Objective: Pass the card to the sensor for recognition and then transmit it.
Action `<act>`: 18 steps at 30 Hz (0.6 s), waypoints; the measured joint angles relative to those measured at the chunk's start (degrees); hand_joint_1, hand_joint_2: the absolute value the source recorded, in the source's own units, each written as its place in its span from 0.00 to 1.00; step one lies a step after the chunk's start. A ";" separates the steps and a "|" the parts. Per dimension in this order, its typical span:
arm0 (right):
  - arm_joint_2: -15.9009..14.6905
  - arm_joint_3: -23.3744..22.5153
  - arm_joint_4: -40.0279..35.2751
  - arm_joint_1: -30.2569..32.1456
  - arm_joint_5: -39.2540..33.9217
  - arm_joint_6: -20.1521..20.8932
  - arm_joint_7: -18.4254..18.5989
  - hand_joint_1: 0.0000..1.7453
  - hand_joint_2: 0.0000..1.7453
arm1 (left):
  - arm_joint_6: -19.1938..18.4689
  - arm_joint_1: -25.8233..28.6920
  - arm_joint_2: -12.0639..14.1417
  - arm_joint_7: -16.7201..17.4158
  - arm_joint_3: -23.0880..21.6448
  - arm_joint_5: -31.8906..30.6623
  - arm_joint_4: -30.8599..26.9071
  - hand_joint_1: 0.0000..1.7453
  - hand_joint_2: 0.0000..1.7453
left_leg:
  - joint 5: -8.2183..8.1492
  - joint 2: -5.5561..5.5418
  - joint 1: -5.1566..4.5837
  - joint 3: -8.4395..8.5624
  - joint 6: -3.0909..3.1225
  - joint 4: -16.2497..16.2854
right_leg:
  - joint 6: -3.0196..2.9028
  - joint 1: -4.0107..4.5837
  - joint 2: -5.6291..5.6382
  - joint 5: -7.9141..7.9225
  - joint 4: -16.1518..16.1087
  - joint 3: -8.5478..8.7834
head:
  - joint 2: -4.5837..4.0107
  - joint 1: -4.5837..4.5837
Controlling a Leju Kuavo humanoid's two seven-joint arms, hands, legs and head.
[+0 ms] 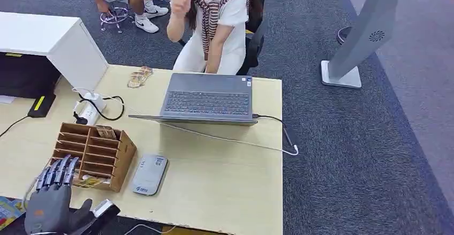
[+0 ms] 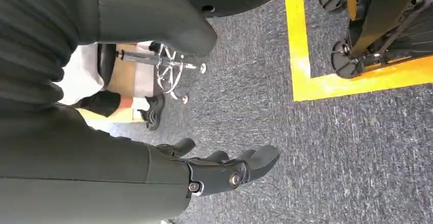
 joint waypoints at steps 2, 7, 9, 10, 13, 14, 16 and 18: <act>0.00 0.00 0.00 -0.02 0.00 0.00 0.00 0.00 1.00 | 0.00 -0.11 -0.17 0.00 0.17 0.00 0.31 0.00 1.00 | 0.00 0.00 -0.01 0.00 0.00 0.00 | 0.00 0.00 0.00 0.00 0.00 0.00 | 0.00 -0.02; 0.00 0.00 0.00 -0.02 0.02 0.09 0.00 0.00 1.00 | -0.46 -0.66 -0.57 -0.04 1.18 -0.28 0.83 0.00 1.00 | 0.00 0.00 0.00 0.00 0.00 0.00 | 0.00 0.00 0.00 0.00 0.00 0.00 | 0.00 0.00; 0.00 0.00 0.00 -0.01 0.02 0.15 0.00 0.00 1.00 | -0.68 -1.02 -0.74 -0.37 1.46 -0.48 1.09 0.00 1.00 | 0.00 -0.01 -0.01 0.00 0.00 0.00 | 0.00 0.00 -0.01 0.00 0.00 0.00 | 0.00 0.00; 0.00 0.00 0.00 -0.02 0.04 0.15 0.00 0.00 1.00 | -0.81 -1.22 -0.85 -0.53 1.57 -0.68 1.31 0.00 1.00 | 0.00 -0.01 0.00 0.00 0.00 0.00 | 0.00 0.00 -0.01 0.00 0.00 0.00 | 0.00 0.00; 0.00 0.00 0.00 -0.01 0.07 0.22 0.00 0.00 1.00 | -1.33 -1.56 -1.16 -1.05 2.16 -0.87 1.70 0.00 1.00 | 0.00 0.00 0.00 0.00 0.00 0.00 | 0.00 0.00 0.00 0.00 0.00 -0.01 | 0.00 0.00; 0.00 0.00 0.00 -0.01 0.04 0.24 0.00 0.00 1.00 | -1.53 -1.68 -1.31 -1.14 2.41 -1.07 1.79 0.00 1.00 | 0.00 0.00 0.00 0.00 0.00 0.00 | 0.00 0.00 0.00 0.00 0.00 -0.01 | 0.00 0.00; 0.00 -0.13 0.00 -0.03 -0.20 0.31 0.00 0.00 1.00 | -2.14 -1.82 -1.64 -1.60 2.78 -1.44 1.79 0.00 1.00 | 0.00 0.00 0.00 0.00 0.00 0.00 | 0.00 0.00 0.00 0.00 0.00 0.00 | 0.00 0.00; 0.00 -0.39 0.00 -0.03 -0.20 0.50 -0.26 0.00 1.00 | -2.51 -1.88 -2.08 -1.99 2.99 -1.84 1.79 0.00 1.00 | 0.00 0.00 0.00 0.00 0.00 0.00 | 0.00 0.00 0.00 0.00 0.00 0.00 | 0.00 0.00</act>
